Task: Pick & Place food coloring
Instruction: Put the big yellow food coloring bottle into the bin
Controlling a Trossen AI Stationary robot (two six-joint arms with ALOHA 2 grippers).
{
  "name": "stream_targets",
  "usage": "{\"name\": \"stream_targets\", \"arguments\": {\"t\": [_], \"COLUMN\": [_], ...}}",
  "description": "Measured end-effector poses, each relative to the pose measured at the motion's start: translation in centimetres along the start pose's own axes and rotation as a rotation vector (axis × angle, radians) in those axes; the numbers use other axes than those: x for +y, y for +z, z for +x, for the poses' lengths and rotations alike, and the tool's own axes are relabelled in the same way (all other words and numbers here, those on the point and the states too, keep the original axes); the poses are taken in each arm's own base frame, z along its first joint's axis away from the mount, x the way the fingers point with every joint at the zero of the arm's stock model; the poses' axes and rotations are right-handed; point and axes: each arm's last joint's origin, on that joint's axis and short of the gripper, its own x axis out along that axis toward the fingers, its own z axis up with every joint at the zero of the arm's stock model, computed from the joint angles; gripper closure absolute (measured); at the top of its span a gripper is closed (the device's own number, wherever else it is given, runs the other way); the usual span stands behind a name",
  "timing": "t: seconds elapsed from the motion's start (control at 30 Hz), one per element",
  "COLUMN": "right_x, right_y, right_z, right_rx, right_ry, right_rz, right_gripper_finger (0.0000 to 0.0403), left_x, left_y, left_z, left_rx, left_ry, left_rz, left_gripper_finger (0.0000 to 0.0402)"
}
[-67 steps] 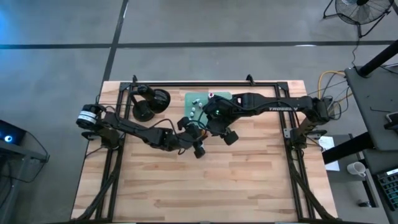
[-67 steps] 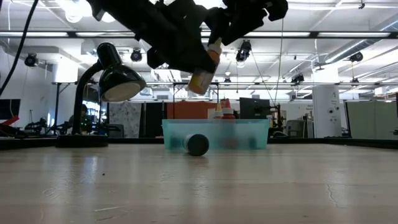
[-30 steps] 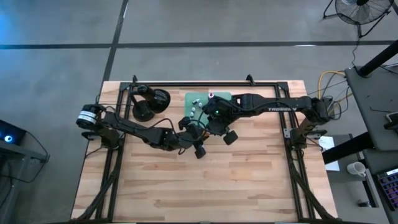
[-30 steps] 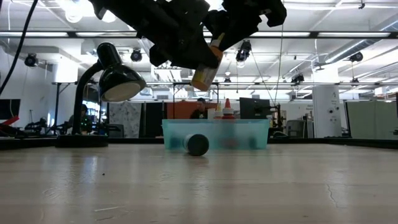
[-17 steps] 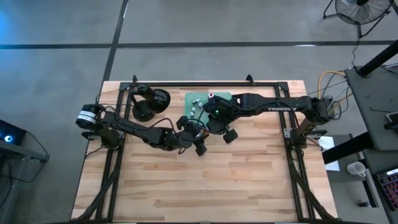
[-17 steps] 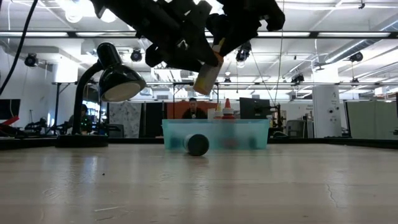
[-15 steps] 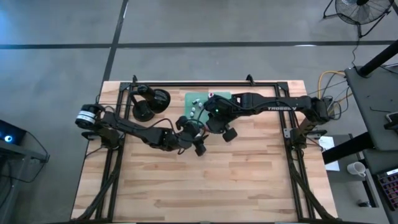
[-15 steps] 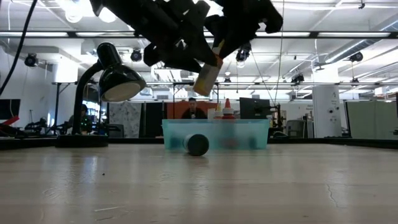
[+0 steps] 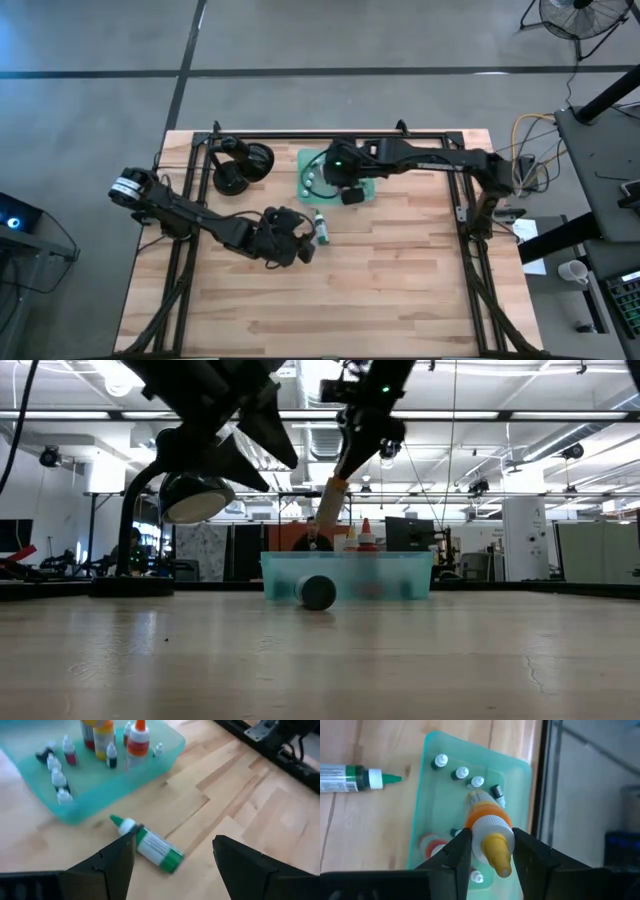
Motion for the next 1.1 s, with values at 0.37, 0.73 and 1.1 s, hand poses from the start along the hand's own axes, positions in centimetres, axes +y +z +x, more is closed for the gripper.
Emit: {"name": "stream_targets", "arguments": {"t": [0.37, 0.73, 1.1], "right_x": [-3.6, -3.3, -2.8], "right_y": [3.3, 2.9, 2.4], "right_z": [4.7, 9.2, 12.0], "right_rx": [0.151, 0.259, 0.308], "right_ry": [0.137, 0.179, 0.193], "right_rz": [0.283, 0.34, 0.33], "right_gripper_finger": [0.0287, 0.0287, 0.0287], "left_x": [0.4, 1.3, 2.5], "left_y": [-3.4, -5.9, -5.9], "left_z": [-1.4, -2.7, -3.0], "left_rx": [0.058, 0.011, 0.018], "left_ry": [-0.013, 0.03, 0.081], "left_rz": [-0.192, -0.33, -0.286], "left_gripper_finger": [0.0163, 0.0163, 0.0163]}}
